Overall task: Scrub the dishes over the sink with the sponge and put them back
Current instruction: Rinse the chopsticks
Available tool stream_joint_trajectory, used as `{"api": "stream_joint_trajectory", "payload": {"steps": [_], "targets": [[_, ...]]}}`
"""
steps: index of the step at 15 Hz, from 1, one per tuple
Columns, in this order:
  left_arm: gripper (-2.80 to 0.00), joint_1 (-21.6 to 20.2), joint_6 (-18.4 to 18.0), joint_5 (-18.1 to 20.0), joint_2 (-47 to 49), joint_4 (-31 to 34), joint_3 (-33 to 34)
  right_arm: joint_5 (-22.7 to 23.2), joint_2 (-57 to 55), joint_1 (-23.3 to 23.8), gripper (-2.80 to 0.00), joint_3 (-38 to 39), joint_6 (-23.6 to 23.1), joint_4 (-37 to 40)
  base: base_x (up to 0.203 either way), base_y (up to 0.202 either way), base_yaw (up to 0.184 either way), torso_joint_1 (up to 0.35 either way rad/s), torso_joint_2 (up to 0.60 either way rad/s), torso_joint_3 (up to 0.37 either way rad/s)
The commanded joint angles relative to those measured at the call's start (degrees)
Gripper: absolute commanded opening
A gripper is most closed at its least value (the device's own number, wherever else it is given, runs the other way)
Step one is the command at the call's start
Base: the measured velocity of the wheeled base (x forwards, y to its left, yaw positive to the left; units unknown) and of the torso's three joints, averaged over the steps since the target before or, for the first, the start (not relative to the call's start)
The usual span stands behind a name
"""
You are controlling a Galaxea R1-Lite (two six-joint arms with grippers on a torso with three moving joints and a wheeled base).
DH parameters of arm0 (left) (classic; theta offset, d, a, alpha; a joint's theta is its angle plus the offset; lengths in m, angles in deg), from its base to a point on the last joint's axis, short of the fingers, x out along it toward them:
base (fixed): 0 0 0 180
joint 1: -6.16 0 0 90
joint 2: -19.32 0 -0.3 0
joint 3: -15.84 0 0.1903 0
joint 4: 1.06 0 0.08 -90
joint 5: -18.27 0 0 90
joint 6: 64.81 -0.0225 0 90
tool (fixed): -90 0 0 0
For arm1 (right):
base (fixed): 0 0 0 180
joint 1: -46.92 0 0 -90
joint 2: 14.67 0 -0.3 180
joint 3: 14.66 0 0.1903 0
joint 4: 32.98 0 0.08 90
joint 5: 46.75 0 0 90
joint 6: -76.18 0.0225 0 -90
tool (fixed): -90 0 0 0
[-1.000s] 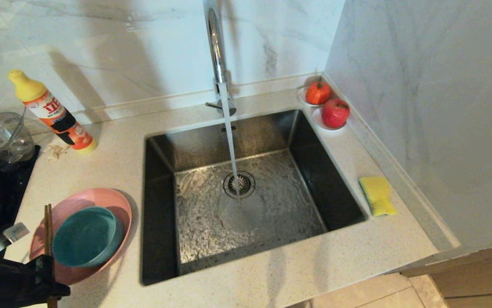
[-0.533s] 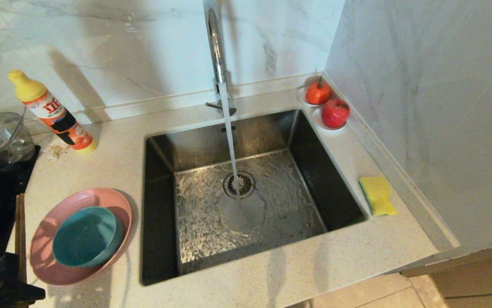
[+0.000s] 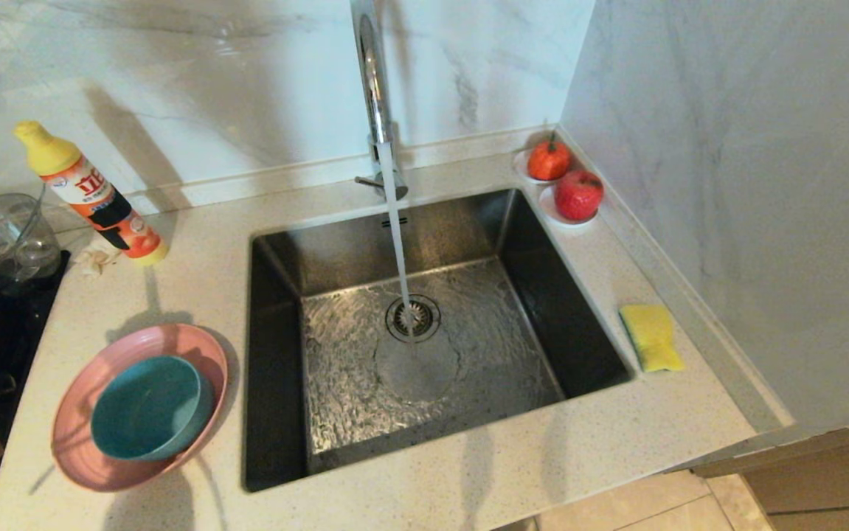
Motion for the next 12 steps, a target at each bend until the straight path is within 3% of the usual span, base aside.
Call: {"api": "stream_joint_trajectory", "payload": {"steps": [1, 4, 8, 12], "targets": [[-2.8, 0.4, -1.4, 4.9, -2.1, -0.7, -3.1, 0.0, 0.0, 0.0, -2.8, 0.0, 0.0, 0.0, 0.0, 0.0, 0.0, 0.0, 0.0, 0.0], [-2.8, 1.1, -2.3, 8.2, 2.5, -0.1, -10.8, 0.0, 0.0, 0.0, -2.8, 0.0, 0.0, 0.0, 0.0, 0.0, 0.0, 0.0, 0.0, 0.0], [-2.8, 9.9, -2.6, 10.1, 12.8, 1.1, -20.6, 0.0, 0.0, 0.0, -2.8, 0.0, 0.0, 0.0, 0.0, 0.0, 0.0, 0.0, 0.0, 0.0], [-2.8, 22.6, -5.2, 9.3, 17.5, 1.5, -21.1, 0.0, 0.0, 0.0, -2.8, 0.0, 0.0, 0.0, 0.0, 0.0, 0.0, 0.0, 0.0, 0.0]]}}
